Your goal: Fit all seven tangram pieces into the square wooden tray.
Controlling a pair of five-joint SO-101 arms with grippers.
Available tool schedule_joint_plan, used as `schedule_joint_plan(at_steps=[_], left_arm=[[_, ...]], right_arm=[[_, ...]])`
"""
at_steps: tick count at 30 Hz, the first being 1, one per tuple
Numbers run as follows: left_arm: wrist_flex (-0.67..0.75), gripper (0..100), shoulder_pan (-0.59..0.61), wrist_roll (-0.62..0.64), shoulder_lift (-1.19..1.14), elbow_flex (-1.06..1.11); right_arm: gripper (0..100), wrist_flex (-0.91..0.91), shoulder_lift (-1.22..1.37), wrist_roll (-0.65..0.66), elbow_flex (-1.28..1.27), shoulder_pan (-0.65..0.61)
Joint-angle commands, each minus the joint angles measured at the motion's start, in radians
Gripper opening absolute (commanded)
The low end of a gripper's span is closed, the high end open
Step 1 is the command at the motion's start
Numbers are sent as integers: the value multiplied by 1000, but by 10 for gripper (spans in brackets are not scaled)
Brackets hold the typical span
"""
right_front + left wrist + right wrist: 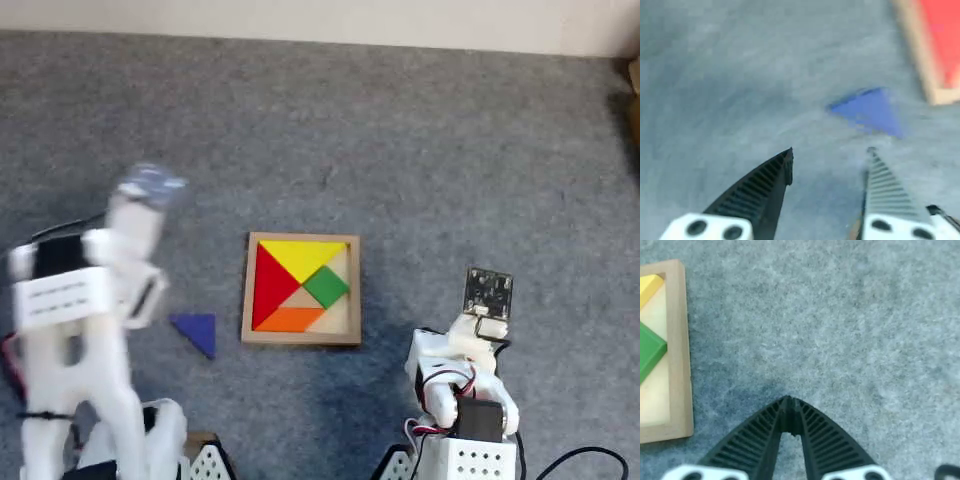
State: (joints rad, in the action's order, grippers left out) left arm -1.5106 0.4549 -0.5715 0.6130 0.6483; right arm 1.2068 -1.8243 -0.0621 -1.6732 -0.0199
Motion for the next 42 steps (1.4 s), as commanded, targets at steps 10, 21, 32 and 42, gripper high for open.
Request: schedule_joint_plan(at_steps=[10,21,32,42], left_arm=[[-3,261,671,-32,19,-45],[164,263,874,137,16,71],[256,264,897,198,12,143],[310,264,717,216,12,179]], right_arm=[[9,7,-13,-2,-125,13],[9,7,-13,-2,-125,13],[9,7,-13,-2,-125,13],[9,7,-13,-2,-125,13]])
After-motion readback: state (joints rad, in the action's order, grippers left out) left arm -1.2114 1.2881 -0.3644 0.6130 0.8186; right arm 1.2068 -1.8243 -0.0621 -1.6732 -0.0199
